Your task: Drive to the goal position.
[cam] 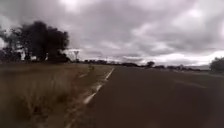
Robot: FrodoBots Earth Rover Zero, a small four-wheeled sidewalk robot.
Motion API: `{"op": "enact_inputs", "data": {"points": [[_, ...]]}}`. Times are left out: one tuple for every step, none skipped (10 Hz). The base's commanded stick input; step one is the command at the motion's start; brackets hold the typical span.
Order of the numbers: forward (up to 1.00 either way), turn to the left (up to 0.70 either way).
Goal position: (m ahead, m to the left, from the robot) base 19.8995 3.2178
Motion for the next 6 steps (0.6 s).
{"op": "enact_inputs", "data": {"points": [[0.85,-0.15],[0.85,-0.09],[0.85,-0.04],[0.85,0.00],[0.85,0.00],[0.85,0.00]]}}
